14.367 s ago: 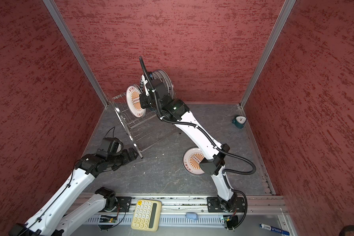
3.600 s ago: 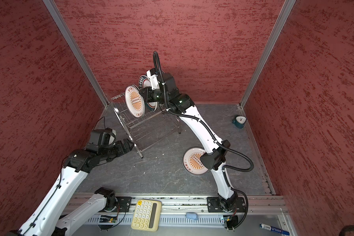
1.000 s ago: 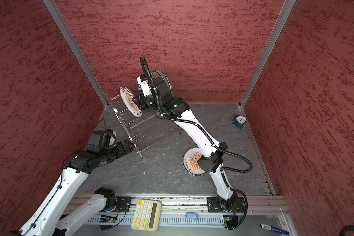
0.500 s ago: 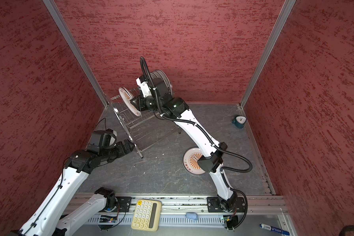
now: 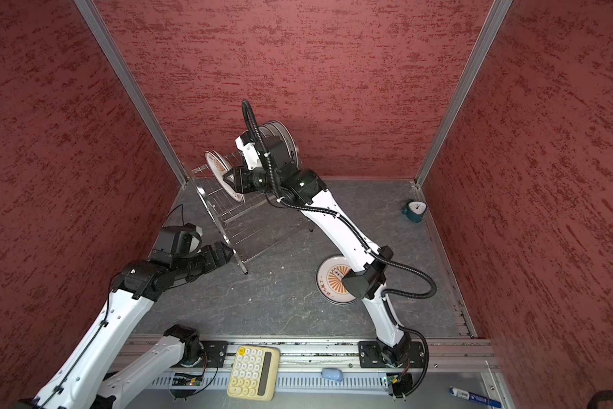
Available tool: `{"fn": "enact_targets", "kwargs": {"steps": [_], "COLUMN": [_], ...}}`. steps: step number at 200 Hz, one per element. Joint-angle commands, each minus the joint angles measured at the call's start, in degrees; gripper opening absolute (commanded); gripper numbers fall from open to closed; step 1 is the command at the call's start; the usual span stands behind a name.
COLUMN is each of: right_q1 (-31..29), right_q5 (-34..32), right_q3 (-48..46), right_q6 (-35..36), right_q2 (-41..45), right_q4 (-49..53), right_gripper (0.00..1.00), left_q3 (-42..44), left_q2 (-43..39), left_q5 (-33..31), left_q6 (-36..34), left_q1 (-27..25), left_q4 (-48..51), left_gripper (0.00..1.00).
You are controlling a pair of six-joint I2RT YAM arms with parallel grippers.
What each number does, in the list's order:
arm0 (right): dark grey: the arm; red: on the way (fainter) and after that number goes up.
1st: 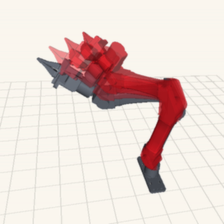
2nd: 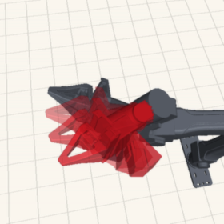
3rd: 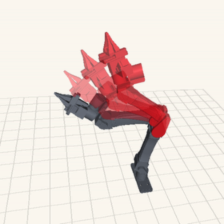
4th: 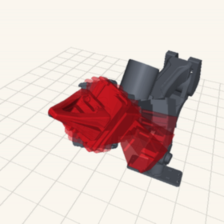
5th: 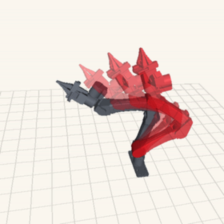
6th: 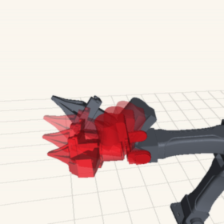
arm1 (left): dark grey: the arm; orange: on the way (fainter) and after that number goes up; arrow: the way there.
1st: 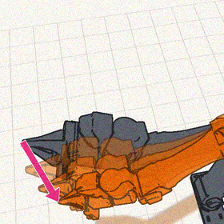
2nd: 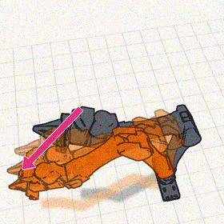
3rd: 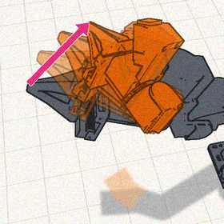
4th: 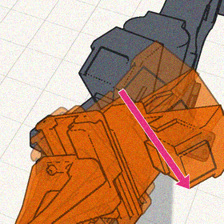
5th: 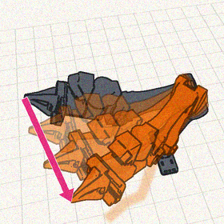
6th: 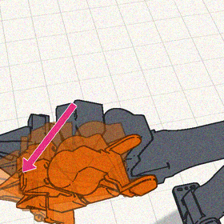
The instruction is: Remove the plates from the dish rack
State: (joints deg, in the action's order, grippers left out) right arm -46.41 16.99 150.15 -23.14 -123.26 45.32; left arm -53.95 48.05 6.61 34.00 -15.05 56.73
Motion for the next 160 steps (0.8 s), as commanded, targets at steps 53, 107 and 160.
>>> {"fn": "enact_targets", "kwargs": {"steps": [53,107,160], "right_q1": [-0.4,-0.4,-0.4], "right_q5": [2.8,0.9,1.1], "right_q3": [-1.1,-1.9,-1.8], "right_q6": [0.0,0.1,1.1], "right_q2": [0.8,0.9,2.4], "right_q4": [-1.6,-1.7,-1.5], "right_gripper": [0.50,0.50,0.57], "left_q3": [-0.4,-1.0,-0.7], "left_q2": [1.0,1.6,1.8], "left_q5": [0.6,0.4,0.5], "left_q6": [-0.9,-1.2,-1.1], "left_q1": [0.5,0.5,0.5], "left_q4": [-1.4,-1.3,-1.6], "left_gripper": [0.99,0.99,0.99]}}
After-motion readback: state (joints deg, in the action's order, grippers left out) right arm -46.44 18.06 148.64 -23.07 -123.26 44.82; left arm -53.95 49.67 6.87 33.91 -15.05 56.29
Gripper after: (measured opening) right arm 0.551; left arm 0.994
